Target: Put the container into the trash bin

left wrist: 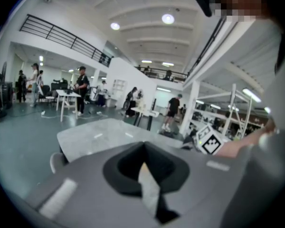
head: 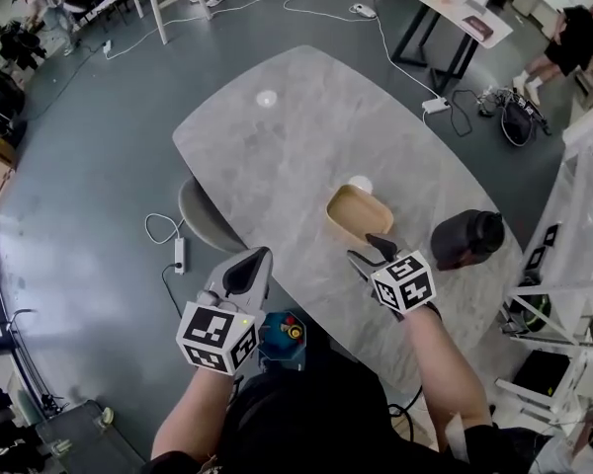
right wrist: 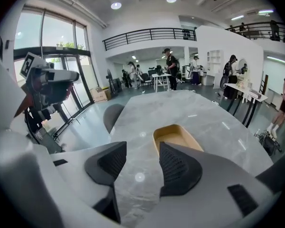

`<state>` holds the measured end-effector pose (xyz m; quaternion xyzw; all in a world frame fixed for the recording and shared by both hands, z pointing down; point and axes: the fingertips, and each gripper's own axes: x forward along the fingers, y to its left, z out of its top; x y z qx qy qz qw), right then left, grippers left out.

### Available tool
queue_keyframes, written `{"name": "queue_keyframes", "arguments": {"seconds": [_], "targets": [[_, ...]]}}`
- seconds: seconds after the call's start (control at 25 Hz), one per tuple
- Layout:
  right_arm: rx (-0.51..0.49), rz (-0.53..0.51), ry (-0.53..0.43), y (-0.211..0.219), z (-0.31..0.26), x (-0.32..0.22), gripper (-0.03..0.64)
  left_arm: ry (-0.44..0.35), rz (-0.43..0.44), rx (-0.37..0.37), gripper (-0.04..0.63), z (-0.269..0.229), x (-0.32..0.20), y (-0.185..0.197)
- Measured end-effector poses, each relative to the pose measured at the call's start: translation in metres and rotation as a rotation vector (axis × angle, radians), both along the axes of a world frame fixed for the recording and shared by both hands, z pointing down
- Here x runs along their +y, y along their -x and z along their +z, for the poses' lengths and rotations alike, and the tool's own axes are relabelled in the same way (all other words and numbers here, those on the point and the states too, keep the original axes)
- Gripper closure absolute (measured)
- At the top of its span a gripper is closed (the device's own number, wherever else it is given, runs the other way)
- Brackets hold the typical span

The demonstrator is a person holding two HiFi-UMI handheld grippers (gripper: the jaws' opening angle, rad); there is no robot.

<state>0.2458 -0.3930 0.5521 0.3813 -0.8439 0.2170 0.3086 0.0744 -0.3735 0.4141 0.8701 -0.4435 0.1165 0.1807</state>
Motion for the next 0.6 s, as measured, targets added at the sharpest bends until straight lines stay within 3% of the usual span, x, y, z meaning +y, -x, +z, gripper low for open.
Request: {"name": "queue_keyframes", "arguments": {"seconds": [0.36, 0.6], "targets": [[0.156, -0.09, 0.073, -0.014, 0.061, -0.018, 0.408, 0.042, -0.038, -0.012, 0.591, 0.017, -0.003, -0.002], [0.225, -0.142, 0.115, -0.01, 0.085, -0.019, 0.456, 0.058, -0.052, -0.022, 0.591, 0.024, 0.001, 0.005]]}}
